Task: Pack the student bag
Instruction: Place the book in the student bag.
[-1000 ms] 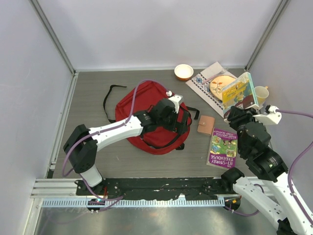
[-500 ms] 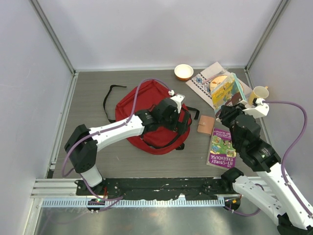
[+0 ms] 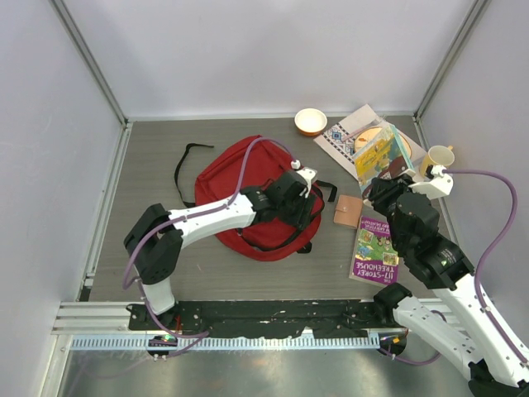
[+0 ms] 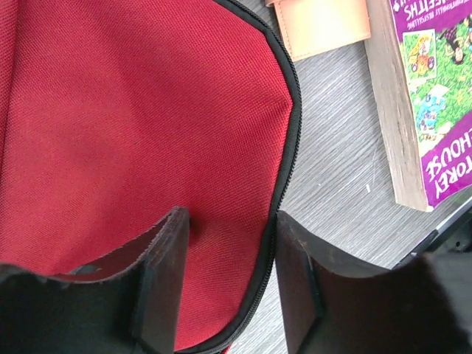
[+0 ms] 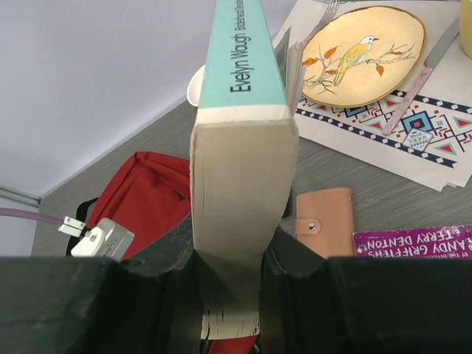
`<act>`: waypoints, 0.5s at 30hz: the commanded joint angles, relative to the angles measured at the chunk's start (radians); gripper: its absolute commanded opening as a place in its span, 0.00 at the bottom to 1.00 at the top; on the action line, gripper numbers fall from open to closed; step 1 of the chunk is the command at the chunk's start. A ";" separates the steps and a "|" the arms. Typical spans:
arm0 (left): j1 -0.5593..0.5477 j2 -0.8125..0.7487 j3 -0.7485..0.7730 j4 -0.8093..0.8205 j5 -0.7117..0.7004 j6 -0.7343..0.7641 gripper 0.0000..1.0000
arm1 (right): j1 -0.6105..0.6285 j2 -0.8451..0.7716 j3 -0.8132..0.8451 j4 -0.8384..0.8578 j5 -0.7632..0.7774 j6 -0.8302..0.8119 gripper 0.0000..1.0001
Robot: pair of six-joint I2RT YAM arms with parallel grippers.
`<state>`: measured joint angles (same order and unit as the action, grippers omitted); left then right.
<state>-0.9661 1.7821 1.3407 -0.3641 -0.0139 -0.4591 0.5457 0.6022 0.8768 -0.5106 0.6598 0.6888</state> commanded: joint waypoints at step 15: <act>-0.008 -0.052 0.063 -0.073 -0.155 0.010 0.00 | -0.001 -0.007 0.016 0.106 -0.008 0.040 0.01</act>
<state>-0.9695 1.7905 1.3693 -0.4061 -0.0639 -0.4625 0.5457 0.6025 0.8726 -0.5106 0.6411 0.7094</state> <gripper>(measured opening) 0.040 0.323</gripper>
